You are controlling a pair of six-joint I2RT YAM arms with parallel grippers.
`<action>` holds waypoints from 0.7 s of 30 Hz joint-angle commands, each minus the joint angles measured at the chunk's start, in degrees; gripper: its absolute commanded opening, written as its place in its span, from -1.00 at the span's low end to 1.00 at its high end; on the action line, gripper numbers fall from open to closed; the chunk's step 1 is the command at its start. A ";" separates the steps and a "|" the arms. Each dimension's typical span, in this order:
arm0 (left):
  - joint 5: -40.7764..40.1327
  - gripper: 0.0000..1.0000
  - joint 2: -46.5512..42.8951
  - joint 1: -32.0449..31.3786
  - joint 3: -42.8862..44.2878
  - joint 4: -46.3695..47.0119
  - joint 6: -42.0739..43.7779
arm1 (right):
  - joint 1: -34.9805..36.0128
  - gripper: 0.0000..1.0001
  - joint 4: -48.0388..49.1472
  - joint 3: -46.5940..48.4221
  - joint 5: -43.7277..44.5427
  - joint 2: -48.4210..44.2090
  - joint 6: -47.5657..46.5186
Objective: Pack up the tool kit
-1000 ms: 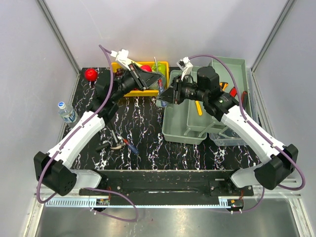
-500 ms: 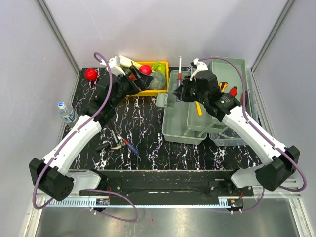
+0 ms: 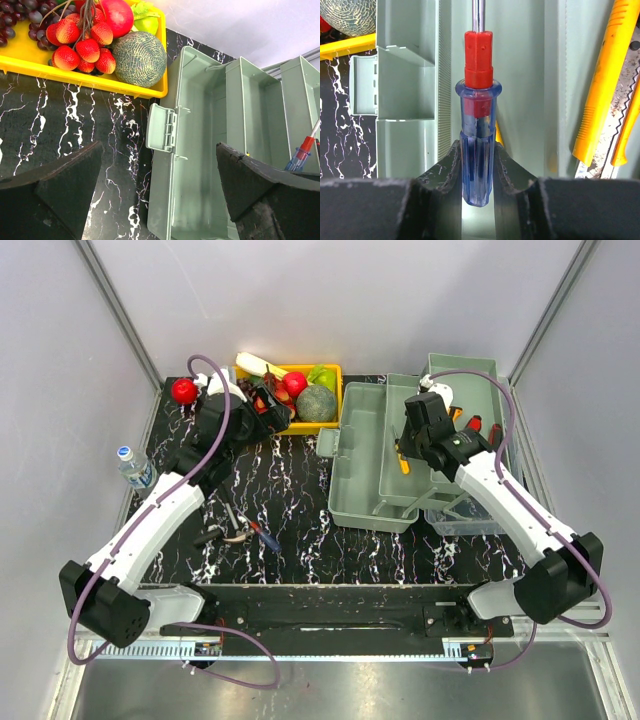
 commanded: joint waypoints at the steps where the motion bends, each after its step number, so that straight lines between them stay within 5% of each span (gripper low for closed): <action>1: -0.80 0.98 0.65 0.44 0.15 1.39 0.51 | 0.29 -0.91 -1.56 -0.06 2.76 0.97 0.57; 10: -1.06 0.98 1.09 0.71 0.59 0.07 2.00 | 0.37 -0.70 -1.83 1.00 -5.13 4.93 1.01; 21: -0.97 0.98 1.53 0.97 0.59 0.07 1.65 | 1.69 -0.67 -2.45 2.76 0.65 5.02 -0.39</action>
